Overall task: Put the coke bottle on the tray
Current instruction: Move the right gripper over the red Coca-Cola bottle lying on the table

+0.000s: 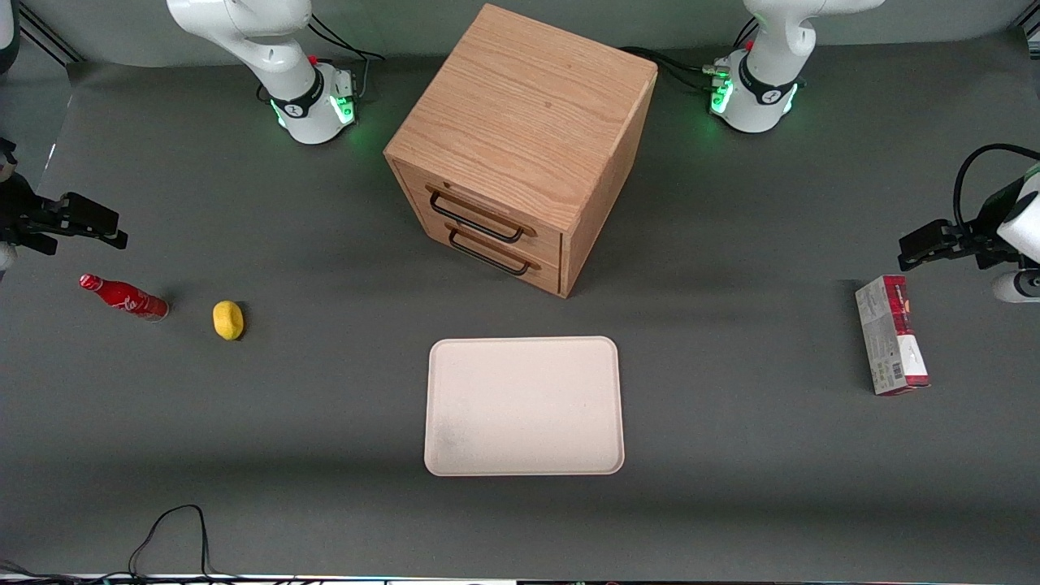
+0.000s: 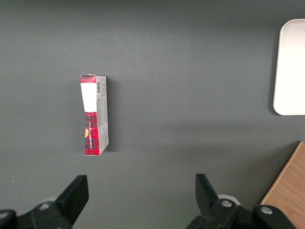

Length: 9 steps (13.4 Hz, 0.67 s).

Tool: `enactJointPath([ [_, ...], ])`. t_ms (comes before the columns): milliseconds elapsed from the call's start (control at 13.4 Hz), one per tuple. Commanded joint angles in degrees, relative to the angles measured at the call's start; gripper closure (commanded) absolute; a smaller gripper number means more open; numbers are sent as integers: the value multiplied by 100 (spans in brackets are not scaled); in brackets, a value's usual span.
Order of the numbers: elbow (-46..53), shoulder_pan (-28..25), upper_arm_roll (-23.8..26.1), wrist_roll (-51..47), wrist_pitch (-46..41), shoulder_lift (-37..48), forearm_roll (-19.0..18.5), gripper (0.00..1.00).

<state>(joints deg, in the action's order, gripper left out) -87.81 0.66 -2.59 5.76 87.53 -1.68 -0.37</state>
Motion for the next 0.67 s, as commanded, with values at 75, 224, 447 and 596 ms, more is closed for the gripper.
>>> enactJointPath([
  [75,-8,-48,-23,-163,-70,36,-24,0],
  [224,10,-48,-23,-163,-70,10,-25,0],
  [447,1,30,-179,-58,-43,-34,-7,0],
  [596,1,31,-627,431,36,-78,2,0],
])
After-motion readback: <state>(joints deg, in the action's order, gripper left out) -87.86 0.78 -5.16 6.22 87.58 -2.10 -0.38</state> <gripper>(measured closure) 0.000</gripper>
